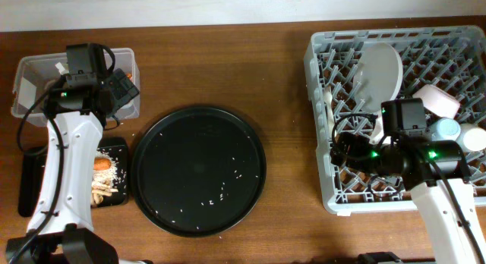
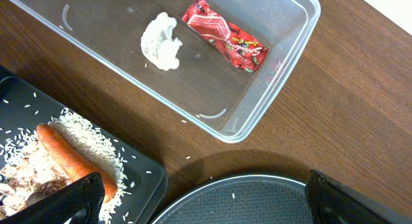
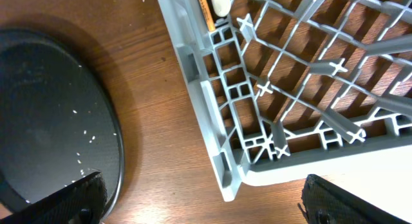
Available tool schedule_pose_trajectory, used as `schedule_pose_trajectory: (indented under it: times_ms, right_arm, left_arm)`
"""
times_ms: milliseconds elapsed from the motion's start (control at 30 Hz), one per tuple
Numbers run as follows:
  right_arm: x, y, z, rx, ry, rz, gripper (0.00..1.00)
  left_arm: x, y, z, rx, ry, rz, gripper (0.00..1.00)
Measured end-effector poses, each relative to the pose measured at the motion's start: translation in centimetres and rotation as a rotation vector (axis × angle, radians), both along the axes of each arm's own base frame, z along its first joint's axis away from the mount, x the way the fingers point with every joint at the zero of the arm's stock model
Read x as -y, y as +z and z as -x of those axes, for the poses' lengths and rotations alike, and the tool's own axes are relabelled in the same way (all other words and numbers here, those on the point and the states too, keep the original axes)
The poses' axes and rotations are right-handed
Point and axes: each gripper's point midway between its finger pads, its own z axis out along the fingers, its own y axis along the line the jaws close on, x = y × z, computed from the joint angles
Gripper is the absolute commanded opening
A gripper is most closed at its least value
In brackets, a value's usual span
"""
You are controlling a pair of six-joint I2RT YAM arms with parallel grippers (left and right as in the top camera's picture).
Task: Sort waste into correct bins and load items into the dishwasher rack
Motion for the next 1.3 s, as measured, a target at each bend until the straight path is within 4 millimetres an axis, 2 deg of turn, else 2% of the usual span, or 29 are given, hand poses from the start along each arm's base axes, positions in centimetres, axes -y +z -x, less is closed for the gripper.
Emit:
schedule_pose_trajectory:
  times_ms: [100,233,267,367,400,467,533,700,800,900,1033,1167,1300]
  right_arm:
    - [0.1,0.2,-0.8,0.038,0.024,0.015,0.99]
    - [0.0,1.9,-3.9,0.283,0.056,0.032,0.99]
    - [0.1,2.1,-3.0,0.316,0.062,0.035,0.99]
    - [0.1,2.9,-2.6,0.585,0.086,0.057,0.99]
    - [0.1,2.3,-1.6,0.684,0.108,0.077,0.99]
    - [0.1,2.3,-1.2,0.797,0.116,0.091,0.99]
    - [0.2,0.9,0.3,0.892,0.125,0.108,0.99]
    - [1.1,1.2,1.0,1.120,0.075,0.152,0.99]
    - [2.2,1.1,0.3,1.215,0.029,0.183,0.99]
    - [2.6,1.5,-0.1,1.292,0.010,0.198,0.99]
    - [4.1,1.7,-0.2,1.316,-0.011,0.288,0.99]
    - [4.2,-1.7,-0.2,1.180,0.041,0.333,0.99]
    - [4.2,-1.7,-0.2,1.180,0.048,0.341,0.99]
  left_arm:
    - [0.0,0.0,0.0,0.000,0.000,0.000,0.99]
    - [0.0,0.0,0.0,-0.001,0.000,0.000,0.99]
    - [0.0,0.0,0.0,0.000,0.000,0.000,0.99]
    - [0.0,0.0,0.0,0.000,0.000,-0.001,0.99]
    - [0.0,0.0,0.0,0.001,-0.001,0.000,0.99]
    - [0.0,0.0,0.0,0.001,0.000,0.000,0.99]
    - [0.0,0.0,0.0,0.000,0.000,0.000,0.99]
    - [0.0,-0.1,0.0,-0.001,0.000,0.000,0.99]
    - [0.0,-0.1,0.0,-0.002,0.000,0.000,0.99]
    - [0.0,-0.1,0.0,-0.002,0.000,0.000,0.99]
    - [0.0,-0.1,0.0,-0.002,0.000,0.000,0.99]
    - [0.0,-0.1,0.0,-0.002,0.000,0.000,0.99]
    - [0.0,-0.1,0.0,-0.002,0.000,0.000,0.99]
